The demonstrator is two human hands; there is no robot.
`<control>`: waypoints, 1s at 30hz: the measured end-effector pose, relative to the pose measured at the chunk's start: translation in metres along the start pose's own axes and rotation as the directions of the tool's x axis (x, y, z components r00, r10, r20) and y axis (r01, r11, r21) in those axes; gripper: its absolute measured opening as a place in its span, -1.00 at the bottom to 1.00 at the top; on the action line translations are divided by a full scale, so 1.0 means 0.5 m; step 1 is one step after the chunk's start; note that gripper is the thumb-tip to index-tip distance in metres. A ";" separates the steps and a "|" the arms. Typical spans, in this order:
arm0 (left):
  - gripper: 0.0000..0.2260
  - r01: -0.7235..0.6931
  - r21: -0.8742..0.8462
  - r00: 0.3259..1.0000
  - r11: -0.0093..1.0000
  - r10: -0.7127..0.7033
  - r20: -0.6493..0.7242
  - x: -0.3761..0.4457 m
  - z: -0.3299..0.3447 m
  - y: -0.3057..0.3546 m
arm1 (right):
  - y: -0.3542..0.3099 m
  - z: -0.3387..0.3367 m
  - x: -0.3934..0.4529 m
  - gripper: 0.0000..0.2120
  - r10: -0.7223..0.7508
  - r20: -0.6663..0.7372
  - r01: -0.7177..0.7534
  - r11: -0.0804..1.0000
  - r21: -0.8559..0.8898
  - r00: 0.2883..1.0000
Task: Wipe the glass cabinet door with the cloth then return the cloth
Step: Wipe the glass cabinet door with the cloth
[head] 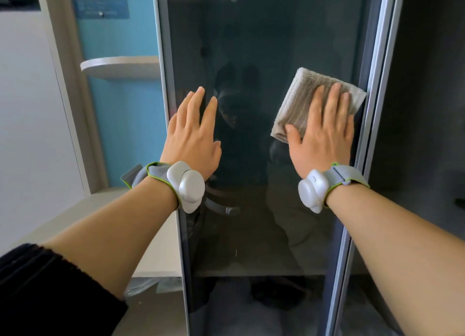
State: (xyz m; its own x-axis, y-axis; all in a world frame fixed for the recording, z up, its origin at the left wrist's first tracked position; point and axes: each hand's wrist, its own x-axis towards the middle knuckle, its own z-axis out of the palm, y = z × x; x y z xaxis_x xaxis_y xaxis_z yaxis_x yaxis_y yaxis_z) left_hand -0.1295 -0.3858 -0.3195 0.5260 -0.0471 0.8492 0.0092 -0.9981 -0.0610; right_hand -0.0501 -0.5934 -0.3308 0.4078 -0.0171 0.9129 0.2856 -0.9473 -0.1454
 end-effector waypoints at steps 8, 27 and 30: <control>-0.42 -0.007 -0.031 1.000 1.000 0.007 -0.023 -0.016 0.001 -0.009 | -0.140 0.051 -0.132 -0.20 -0.223 0.098 0.220 0.975 0.035 0.970; -0.37 -0.063 0.023 0.997 0.998 0.062 0.050 -0.117 0.069 0.003 | -0.057 0.090 -0.228 -0.19 -0.141 0.129 0.140 0.990 0.016 0.982; -0.39 -0.048 0.008 0.996 0.999 0.047 0.070 -0.132 0.078 0.003 | -0.109 0.112 -0.276 -0.14 -0.255 0.159 0.251 0.967 0.047 0.954</control>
State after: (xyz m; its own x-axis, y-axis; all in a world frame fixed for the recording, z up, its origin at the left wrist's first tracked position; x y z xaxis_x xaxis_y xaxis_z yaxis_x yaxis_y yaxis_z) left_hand -0.1310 -0.3827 -0.3962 0.5843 -0.0911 0.8064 -0.0093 -0.9944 -0.1055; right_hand -0.0733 -0.5215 -0.4705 0.4543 0.2763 0.8470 0.4194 -0.9051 0.0703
